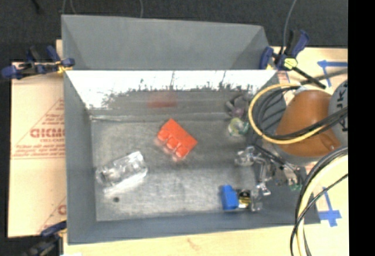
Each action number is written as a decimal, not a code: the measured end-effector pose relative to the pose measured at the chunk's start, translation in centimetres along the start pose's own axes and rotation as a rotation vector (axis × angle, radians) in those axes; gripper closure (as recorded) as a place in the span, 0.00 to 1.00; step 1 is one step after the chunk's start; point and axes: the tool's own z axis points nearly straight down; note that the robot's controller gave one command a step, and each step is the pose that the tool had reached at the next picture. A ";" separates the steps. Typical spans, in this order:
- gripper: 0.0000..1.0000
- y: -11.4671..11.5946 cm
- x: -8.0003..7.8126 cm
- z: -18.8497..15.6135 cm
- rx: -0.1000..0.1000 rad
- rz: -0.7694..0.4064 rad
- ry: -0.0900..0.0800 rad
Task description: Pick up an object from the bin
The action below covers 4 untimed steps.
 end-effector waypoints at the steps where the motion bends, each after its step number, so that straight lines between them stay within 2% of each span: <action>1: 0.00 2.2 0.7 -0.4 0.015 -0.194 -0.024; 2: 0.00 6.3 0.6 -1.0 0.013 -0.299 -0.022; 3: 1.00 6.5 1.1 -0.7 0.003 -0.299 -0.005; 4: 0.00 6.7 0.5 -0.9 0.006 -0.301 -0.025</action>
Offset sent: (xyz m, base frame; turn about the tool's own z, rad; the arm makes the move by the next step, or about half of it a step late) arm -0.0194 0.0255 -0.0041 -0.1961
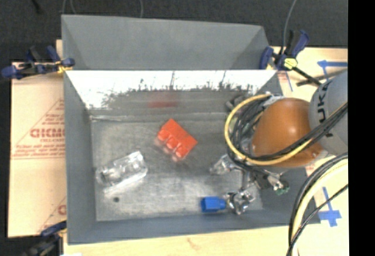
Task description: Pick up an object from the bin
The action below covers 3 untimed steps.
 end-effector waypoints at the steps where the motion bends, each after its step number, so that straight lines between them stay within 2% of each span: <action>1: 1.00 0.3 0.8 0.5 -0.012 -0.003 0.026; 2: 0.00 0.0 0.2 0.2 -0.002 -0.001 0.004; 3: 0.00 -1.2 -1.8 -0.3 -0.009 -0.014 0.023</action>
Offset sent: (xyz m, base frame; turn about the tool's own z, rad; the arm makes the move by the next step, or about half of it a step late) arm 0.0000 0.0000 0.0000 0.0000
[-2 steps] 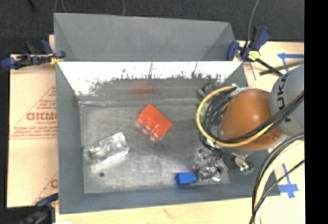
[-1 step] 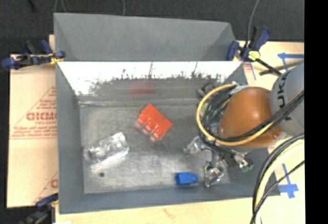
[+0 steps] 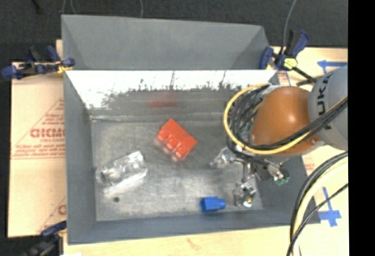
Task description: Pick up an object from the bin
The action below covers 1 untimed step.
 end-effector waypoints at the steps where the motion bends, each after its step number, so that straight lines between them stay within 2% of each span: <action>1: 0.00 3.2 1.3 -0.7 -0.001 -0.325 -0.002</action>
Offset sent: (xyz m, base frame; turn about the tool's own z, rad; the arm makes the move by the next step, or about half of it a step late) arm -0.0280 0.0224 0.0054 -0.3255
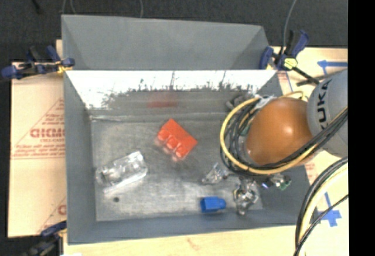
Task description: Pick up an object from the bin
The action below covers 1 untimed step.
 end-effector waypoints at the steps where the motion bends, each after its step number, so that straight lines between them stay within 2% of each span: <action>1: 0.00 2.2 -1.9 0.9 0.003 -0.250 0.001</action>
Offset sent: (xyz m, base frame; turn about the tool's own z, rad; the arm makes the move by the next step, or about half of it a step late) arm -0.0050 0.0308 -0.0112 -0.2520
